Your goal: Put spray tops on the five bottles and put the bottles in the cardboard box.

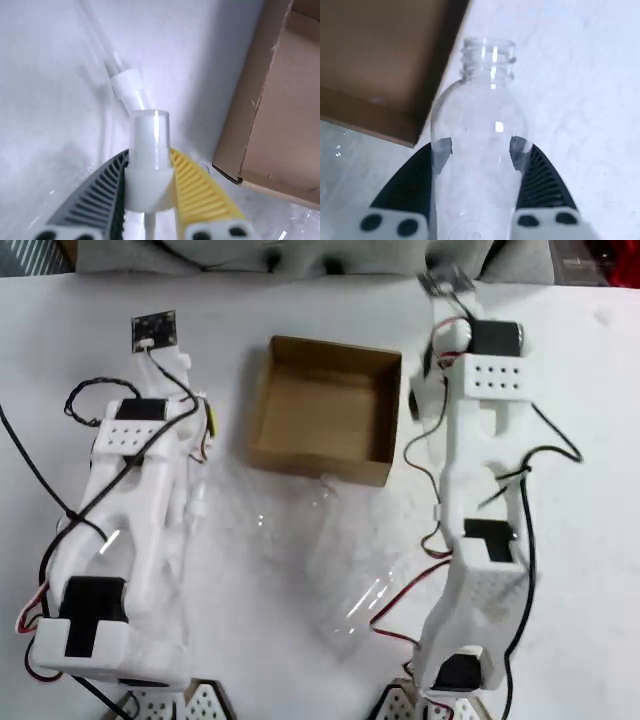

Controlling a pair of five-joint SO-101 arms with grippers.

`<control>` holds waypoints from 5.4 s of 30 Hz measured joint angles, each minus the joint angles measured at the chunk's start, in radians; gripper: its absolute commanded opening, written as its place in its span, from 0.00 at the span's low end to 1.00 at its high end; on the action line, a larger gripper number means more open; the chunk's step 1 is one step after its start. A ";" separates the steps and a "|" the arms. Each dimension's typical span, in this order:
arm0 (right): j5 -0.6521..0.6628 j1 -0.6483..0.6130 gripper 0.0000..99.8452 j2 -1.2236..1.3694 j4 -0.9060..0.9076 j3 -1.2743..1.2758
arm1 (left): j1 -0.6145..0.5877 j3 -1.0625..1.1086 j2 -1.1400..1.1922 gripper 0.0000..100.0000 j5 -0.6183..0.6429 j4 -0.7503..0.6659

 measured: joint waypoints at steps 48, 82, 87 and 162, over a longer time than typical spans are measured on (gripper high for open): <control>-0.361 -0.206 0.26 -0.092 -0.534 0.476 | 0.000 0.028 0.000 0.02 0.000 -0.003; 0.172 -0.204 0.02 0.454 0.026 -0.276 | -0.017 0.028 0.000 0.02 0.000 -0.003; 0.189 -0.204 0.02 0.414 0.029 -0.207 | -0.020 0.028 0.000 0.02 0.000 -0.003; -0.184 -0.646 0.02 -0.641 -0.164 0.847 | -0.051 0.028 0.000 0.02 0.000 -0.071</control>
